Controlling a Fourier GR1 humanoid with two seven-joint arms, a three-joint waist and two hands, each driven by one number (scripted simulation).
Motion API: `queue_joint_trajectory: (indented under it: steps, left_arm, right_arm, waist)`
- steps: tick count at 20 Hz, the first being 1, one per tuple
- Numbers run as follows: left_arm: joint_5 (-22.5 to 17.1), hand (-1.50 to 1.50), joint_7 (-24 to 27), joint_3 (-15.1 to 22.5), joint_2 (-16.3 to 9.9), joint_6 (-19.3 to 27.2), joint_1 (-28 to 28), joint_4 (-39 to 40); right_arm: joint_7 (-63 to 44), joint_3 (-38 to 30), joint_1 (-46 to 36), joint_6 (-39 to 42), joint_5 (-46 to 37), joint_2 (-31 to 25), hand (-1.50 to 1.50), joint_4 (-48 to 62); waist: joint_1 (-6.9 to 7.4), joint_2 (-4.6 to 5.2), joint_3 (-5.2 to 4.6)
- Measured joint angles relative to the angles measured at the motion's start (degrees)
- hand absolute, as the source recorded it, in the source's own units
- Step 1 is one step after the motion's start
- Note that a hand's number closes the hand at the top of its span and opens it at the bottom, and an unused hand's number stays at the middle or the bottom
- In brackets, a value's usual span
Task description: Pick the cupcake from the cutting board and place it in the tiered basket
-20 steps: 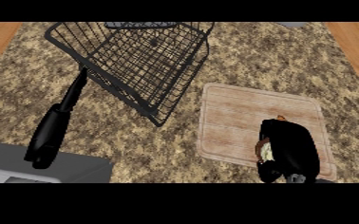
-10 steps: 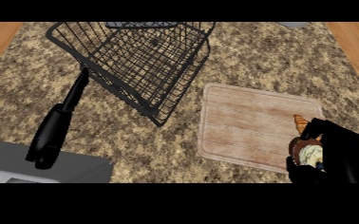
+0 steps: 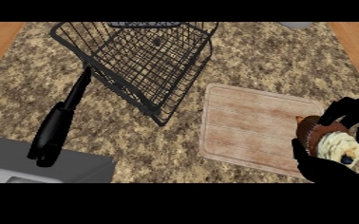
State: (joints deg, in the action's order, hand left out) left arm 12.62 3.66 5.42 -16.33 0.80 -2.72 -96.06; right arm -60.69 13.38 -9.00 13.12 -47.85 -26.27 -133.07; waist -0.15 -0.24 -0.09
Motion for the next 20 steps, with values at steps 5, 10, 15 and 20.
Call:
queue_joint_trajectory:
  steps: [5,10,15,20]
  left_arm:
    - [0.18,0.0,-1.32,-0.13,0.12,-0.93,-0.5,-0.45]
    - [0.12,0.0,-1.0,-0.77,0.12,-1.46,-1.32,0.04]
    - [0.51,0.0,-1.27,-0.75,0.41,-1.57,-1.65,0.09]
    - [0.68,0.0,-0.83,-0.82,0.64,-1.69,-2.01,0.39]
  right_arm:
    - [-1.34,0.28,-12.74,3.55,0.32,3.34,1.5,0.35]
    - [-3.32,1.42,-27.21,6.47,1.24,9.21,1.5,4.1]
    - [-3.51,-1.52,-39.54,8.06,1.83,14.7,1.5,14.76]
    - [-3.5,-4.83,-51.68,7.95,-0.38,20.34,1.5,28.24]
  waist:
    - [0.49,0.03,-0.06]
    - [0.78,-0.08,-0.12]
    - [1.07,-0.06,-0.17]
    - [1.53,0.08,-0.14]
